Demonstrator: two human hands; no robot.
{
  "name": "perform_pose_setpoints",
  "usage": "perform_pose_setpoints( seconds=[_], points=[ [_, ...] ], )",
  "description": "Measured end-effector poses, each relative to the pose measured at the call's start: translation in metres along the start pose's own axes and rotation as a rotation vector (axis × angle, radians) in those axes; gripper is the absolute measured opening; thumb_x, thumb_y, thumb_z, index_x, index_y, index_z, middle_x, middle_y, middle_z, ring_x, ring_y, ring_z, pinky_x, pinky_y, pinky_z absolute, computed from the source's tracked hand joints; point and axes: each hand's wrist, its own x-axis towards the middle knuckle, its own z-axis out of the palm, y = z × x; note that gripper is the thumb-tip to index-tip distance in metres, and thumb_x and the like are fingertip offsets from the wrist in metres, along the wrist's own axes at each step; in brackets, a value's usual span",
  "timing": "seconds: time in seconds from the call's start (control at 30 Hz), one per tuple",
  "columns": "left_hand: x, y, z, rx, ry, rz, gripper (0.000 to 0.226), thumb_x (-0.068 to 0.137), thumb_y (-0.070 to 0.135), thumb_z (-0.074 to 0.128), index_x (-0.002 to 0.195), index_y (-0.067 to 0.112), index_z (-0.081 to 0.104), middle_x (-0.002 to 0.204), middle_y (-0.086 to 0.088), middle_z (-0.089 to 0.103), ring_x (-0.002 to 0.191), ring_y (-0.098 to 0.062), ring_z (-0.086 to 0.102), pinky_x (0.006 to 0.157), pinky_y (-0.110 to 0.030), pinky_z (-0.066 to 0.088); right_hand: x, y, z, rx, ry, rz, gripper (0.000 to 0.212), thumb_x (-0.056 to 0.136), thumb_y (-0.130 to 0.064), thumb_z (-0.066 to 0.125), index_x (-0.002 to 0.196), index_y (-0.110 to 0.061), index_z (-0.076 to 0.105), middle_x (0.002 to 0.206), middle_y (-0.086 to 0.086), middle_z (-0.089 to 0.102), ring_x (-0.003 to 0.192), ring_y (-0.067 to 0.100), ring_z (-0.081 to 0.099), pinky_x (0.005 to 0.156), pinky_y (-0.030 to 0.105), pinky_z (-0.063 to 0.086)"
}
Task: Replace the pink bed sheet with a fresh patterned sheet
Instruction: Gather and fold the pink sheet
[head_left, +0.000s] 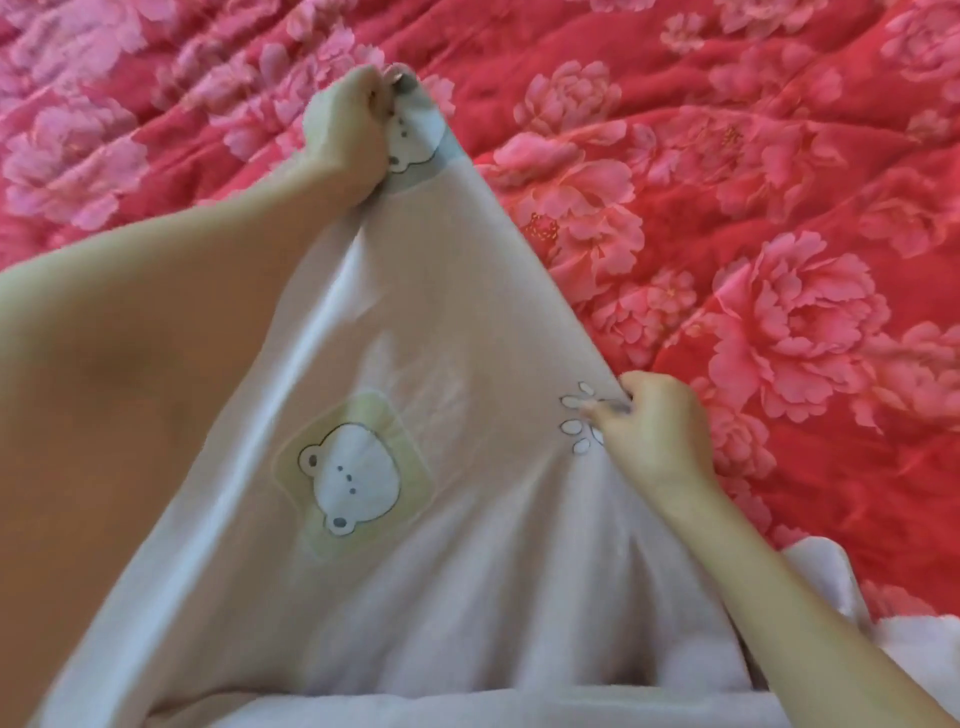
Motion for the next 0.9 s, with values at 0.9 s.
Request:
perform_pose_setpoints(
  seconds=[0.9],
  points=[
    [-0.448, -0.079, -0.161, 0.653, -1.030, 0.015, 0.038, 0.068, 0.057, 0.068, 0.077, 0.021, 0.061, 0.075, 0.004, 0.065, 0.068, -0.017, 0.055, 0.060, -0.025, 0.039, -0.200, 0.042, -0.178, -0.656, -0.313, -0.545, 0.028, 0.071, -0.039, 0.069, 0.051, -0.029, 0.052, 0.047, -0.010, 0.053, 0.051, 0.008, 0.050, 0.054, 0.020, 0.030]
  ],
)
